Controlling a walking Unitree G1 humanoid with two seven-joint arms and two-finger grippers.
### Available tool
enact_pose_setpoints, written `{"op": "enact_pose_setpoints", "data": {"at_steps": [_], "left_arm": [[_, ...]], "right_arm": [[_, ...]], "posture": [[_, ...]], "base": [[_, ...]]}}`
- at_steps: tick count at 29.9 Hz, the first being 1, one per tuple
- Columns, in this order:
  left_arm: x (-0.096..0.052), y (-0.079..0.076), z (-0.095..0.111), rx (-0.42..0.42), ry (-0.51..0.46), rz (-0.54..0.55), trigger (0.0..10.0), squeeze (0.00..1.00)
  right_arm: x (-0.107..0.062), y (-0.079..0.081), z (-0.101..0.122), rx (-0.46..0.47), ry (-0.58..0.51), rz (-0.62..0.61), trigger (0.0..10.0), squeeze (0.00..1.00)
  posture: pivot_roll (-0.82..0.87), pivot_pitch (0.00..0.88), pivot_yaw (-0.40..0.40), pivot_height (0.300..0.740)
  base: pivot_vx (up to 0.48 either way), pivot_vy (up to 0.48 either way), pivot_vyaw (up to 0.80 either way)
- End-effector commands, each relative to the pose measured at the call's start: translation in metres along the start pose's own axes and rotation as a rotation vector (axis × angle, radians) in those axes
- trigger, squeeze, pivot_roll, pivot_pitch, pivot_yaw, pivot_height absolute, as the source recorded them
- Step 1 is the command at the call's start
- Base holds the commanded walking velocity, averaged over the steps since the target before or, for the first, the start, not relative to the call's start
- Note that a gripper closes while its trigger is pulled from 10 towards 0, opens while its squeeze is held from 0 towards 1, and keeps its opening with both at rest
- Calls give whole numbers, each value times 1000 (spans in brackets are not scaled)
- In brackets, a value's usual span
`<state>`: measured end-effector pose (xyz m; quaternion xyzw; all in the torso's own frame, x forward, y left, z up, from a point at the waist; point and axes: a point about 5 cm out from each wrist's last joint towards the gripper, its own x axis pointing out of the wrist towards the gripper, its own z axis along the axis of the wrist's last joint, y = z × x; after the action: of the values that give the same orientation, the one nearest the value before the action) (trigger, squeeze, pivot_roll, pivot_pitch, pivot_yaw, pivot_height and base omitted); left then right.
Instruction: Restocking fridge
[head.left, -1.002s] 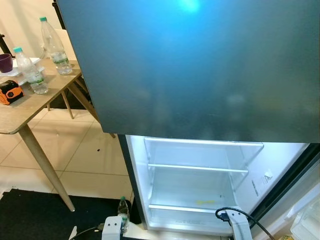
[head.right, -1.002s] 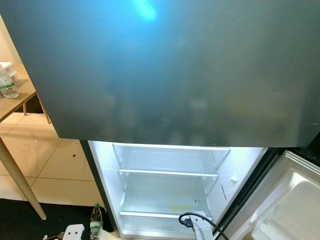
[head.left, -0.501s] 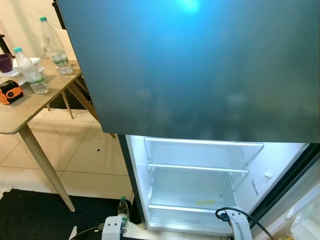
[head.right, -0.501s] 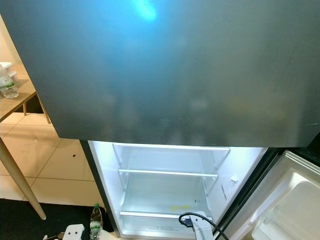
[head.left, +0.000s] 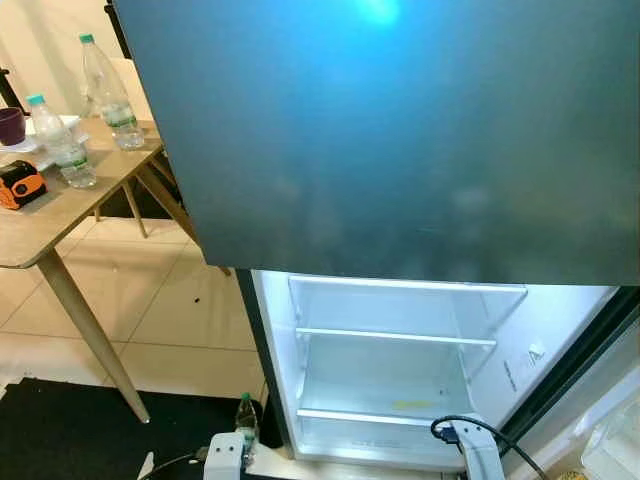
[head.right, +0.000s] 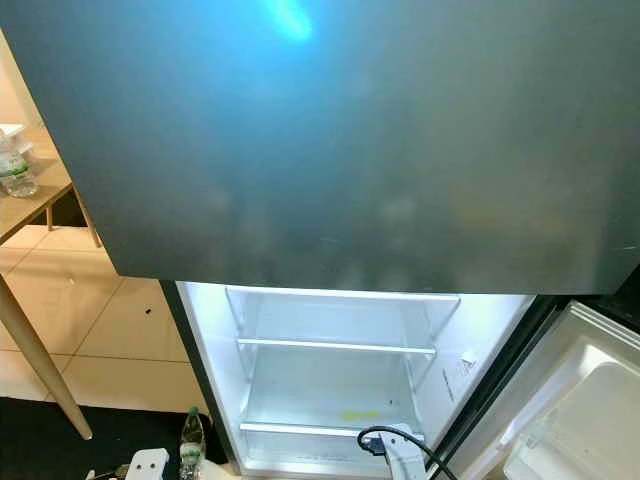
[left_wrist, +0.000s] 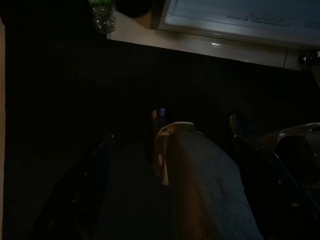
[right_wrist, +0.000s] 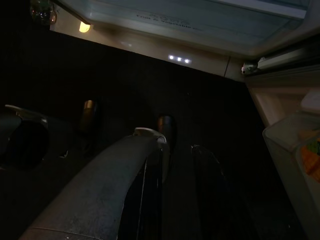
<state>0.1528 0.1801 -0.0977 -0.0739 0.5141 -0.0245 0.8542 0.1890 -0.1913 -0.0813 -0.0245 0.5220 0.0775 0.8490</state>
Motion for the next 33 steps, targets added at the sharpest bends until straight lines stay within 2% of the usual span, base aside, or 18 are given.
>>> {"op": "enact_pose_setpoints", "data": {"at_steps": [1,33], "left_arm": [[0,-3,-4,0,16,-4,10000,0],[0,-3,-3,0,15,-3,10000,0]], "right_arm": [[0,1,-4,-2,15,1,10000,0],[0,1,-4,0,15,4,10000,0]], "posture": [[-12,0,0,740],[-10,0,-1,740]], "base": [[0,0,0],[0,0,0]]}}
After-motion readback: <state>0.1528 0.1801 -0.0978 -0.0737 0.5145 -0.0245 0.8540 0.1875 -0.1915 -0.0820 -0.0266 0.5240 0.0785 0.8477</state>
